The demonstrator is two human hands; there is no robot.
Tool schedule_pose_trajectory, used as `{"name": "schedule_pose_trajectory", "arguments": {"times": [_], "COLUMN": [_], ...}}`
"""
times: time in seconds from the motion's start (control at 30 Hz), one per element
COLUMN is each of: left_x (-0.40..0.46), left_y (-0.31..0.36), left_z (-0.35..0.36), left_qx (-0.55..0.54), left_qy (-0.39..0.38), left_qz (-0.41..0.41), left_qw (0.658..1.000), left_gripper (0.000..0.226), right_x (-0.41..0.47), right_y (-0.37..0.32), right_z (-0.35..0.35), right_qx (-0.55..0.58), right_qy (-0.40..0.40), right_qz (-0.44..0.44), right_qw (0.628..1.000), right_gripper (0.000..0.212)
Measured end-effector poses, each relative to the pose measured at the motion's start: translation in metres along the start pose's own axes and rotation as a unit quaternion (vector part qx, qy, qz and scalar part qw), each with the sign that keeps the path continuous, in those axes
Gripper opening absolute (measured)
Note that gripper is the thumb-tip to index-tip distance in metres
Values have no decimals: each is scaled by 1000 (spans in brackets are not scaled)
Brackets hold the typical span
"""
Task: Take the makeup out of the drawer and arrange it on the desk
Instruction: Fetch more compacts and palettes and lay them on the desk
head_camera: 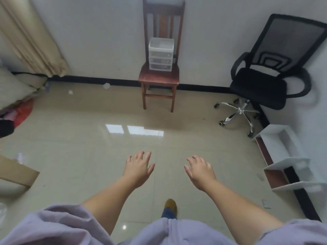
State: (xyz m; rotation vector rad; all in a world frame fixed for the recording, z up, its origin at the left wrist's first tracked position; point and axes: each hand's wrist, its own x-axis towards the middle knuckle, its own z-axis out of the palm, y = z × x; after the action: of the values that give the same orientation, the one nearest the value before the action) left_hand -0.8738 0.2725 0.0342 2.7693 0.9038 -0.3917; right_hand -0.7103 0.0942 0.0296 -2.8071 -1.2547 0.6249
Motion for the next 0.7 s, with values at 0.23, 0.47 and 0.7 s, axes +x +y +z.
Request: {"name": "schedule_pose_trajectory", "arguments": {"times": [0.23, 0.47, 0.7], "left_x": [155, 325, 506], "left_y": [1, -34, -86], "left_z": [-62, -104, -184], "left_qx": [-5, 16, 33], "left_qy": [12, 22, 26], "left_qz": [-10, -6, 31], "left_qw": [1000, 1000, 999], "left_gripper": [57, 58, 57], "right_x": [158, 317, 484], "right_y": [20, 30, 11], "right_z": [-77, -115, -184], "right_qx": [-11, -11, 41], "right_qy": [9, 2, 14], "right_qz": [-27, -3, 44], "right_qw": [1000, 1000, 998], "right_gripper": [45, 46, 46]}}
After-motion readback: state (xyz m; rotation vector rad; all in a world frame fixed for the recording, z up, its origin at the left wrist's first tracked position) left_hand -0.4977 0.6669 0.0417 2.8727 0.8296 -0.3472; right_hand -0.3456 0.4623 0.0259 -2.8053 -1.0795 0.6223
